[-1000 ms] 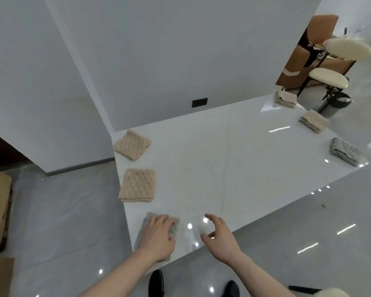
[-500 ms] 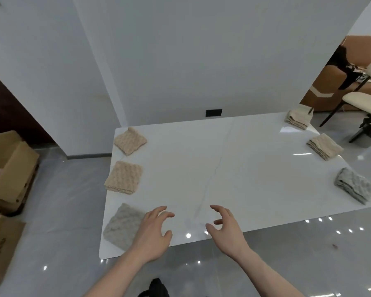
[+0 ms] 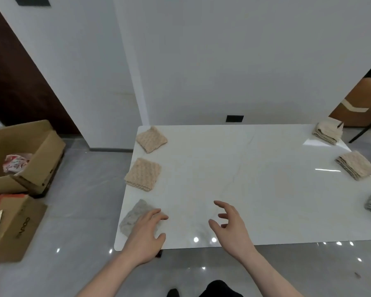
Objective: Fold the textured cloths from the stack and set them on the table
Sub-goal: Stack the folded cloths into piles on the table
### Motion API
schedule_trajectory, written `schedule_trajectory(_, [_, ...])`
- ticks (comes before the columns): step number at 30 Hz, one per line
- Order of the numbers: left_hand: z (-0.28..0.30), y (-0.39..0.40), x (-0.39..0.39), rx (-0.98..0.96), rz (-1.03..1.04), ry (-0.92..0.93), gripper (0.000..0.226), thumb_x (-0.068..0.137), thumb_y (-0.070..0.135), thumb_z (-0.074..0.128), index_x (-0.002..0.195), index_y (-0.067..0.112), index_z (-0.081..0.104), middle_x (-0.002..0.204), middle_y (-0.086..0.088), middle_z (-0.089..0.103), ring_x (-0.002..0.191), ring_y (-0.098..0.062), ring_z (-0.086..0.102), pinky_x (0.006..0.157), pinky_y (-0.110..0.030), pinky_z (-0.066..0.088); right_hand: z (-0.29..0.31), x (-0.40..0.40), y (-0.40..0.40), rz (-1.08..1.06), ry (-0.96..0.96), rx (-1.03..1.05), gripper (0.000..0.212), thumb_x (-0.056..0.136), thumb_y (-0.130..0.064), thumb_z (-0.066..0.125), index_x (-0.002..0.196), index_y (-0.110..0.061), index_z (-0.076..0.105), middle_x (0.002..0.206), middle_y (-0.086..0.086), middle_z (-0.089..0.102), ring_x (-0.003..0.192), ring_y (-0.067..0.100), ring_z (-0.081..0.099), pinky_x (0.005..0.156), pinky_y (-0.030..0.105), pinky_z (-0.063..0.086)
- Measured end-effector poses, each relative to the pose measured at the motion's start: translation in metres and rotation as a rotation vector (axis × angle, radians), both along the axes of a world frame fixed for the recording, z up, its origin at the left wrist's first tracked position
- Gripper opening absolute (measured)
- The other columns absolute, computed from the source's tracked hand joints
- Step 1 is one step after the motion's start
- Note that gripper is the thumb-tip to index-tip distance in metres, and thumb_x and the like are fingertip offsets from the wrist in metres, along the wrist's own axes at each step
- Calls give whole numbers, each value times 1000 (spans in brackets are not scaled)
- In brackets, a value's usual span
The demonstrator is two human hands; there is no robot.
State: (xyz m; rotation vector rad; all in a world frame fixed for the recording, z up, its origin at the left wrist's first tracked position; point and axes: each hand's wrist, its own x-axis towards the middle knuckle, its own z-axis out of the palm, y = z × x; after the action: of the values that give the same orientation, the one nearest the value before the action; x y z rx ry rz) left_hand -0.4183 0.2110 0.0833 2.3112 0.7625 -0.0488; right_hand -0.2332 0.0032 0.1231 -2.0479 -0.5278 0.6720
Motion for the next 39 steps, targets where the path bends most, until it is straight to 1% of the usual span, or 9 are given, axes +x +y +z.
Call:
schedule_trajectory(5, [-8, 16, -4, -40, 128, 61, 50, 91, 22, 61, 138, 34, 53, 153, 16, 35, 148, -9, 28, 114, -16, 17, -15, 8, 16, 87, 20, -18, 49, 92, -23, 66, 133, -44, 50, 135, -29, 45, 117, -6, 53, 92, 22, 49])
schedule_trajectory(11, [-18, 37, -21, -170, 399, 160, 53, 81, 25, 58, 134, 26, 57, 142, 10, 47, 132, -18, 49, 103, -26, 43, -44, 22, 51, 293, 81, -140, 52, 92, -27, 66, 138, -39, 47, 135, -21, 48, 112, -2, 56, 80, 15, 47])
schedule_trajectory(17, [-30, 47, -31, -217, 560, 211, 54, 88, 19, 63, 140, 24, 52, 141, 5, 48, 130, -19, 48, 108, -29, 40, -82, 17, 93, 427, 227, -301, 55, 90, -30, 66, 142, -32, 47, 133, -11, 53, 104, 9, 64, 74, 18, 48])
schedule_trajectory(21, [-41, 61, -29, -276, 572, 240, 63, 88, 18, 61, 148, 22, 44, 149, 1, 44, 135, -19, 44, 112, -29, 38, -101, 5, 120, 458, 306, -405, 60, 91, -31, 67, 147, -26, 43, 133, -5, 55, 110, 15, 62, 85, 22, 48])
schedule_trajectory(24, [-48, 84, -22, -305, 515, 265, 64, 84, 21, 59, 147, 23, 46, 147, -2, 46, 135, -21, 45, 112, -30, 38, -111, -6, 141, 418, 381, -468, 62, 93, -30, 65, 150, -23, 39, 137, -1, 55, 112, 17, 60, 84, 23, 45])
schedule_trajectory(27, [-52, 112, -14, -316, 465, 296, 47, 81, 27, 57, 128, 28, 57, 138, -1, 54, 130, -25, 50, 103, -30, 43, -123, -17, 160, 330, 448, -504, 65, 92, -29, 65, 151, -20, 38, 131, 0, 58, 106, 18, 65, 78, 24, 49])
schedule_trajectory(31, [-74, 147, -13, -340, 421, 356, 65, 89, 25, 54, 152, 26, 40, 157, -1, 38, 143, -24, 38, 115, -35, 37, -142, -33, 180, 233, 516, -510, 69, 90, -29, 66, 151, -17, 37, 121, 2, 62, 91, 18, 65, 72, 28, 49])
schedule_trajectory(33, [-85, 160, -14, -348, 376, 387, 66, 90, 27, 54, 155, 24, 38, 158, -1, 38, 143, -23, 39, 115, -34, 37, -149, -40, 189, 177, 535, -503, 66, 89, -28, 66, 148, -15, 38, 113, 1, 65, 87, 19, 63, 69, 27, 48])
schedule_trajectory(39, [-98, 169, -19, -480, 340, 417, 54, 93, 28, 56, 146, 22, 48, 131, 1, 62, 111, -19, 62, 95, -31, 52, -155, -59, 205, 55, 515, -467, 58, 84, -25, 64, 139, -19, 46, 102, -2, 72, 93, 19, 70, 75, 33, 58])
